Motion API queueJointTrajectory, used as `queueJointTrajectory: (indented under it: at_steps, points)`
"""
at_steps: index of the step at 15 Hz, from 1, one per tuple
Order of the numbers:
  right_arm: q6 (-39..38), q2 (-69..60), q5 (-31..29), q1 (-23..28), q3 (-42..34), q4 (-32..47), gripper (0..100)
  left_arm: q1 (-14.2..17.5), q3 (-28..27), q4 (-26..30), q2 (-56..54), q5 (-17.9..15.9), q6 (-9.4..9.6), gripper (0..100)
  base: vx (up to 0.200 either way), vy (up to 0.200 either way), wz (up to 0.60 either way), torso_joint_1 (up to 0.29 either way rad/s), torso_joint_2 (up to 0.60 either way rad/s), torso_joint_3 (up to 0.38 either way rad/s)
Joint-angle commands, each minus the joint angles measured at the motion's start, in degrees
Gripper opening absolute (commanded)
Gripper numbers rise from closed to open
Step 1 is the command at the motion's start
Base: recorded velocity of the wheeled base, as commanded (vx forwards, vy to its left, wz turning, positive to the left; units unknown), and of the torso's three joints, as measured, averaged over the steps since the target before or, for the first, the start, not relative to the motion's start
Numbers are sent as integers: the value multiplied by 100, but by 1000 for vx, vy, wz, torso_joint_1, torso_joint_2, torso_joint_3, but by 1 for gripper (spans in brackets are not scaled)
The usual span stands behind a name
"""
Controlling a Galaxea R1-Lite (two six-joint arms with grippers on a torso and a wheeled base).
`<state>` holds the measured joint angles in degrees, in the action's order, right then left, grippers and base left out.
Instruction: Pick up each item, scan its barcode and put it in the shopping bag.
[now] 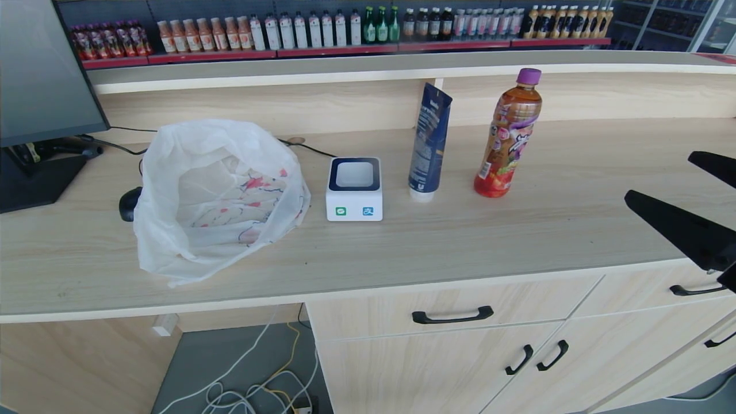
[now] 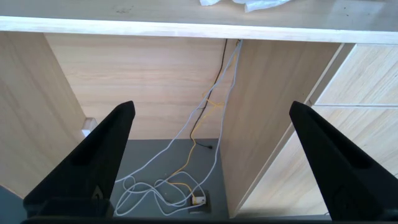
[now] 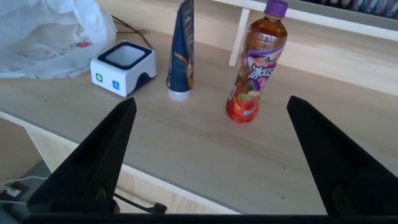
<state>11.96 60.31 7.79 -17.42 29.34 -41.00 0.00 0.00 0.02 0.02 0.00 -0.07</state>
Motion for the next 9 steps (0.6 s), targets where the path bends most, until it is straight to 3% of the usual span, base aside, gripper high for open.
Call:
queueJointTrajectory:
  at_steps: [1, 5, 9]
  points:
    - [-1, 324, -6, -104, 107, -22, 100, 0, 0, -2, -2, 0, -1, 100, 0, 0, 0, 0, 0, 0]
    - [-141, 869, -647, -429, 318, -427, 100, 0, 0, -2, -2, 0, -1, 100, 0, 0, 0, 0, 0, 0]
    - [-194, 1378, -700, -464, 573, -506, 100, 0, 0, -2, -2, 0, -1, 100, 0, 0, 0, 0, 0, 0]
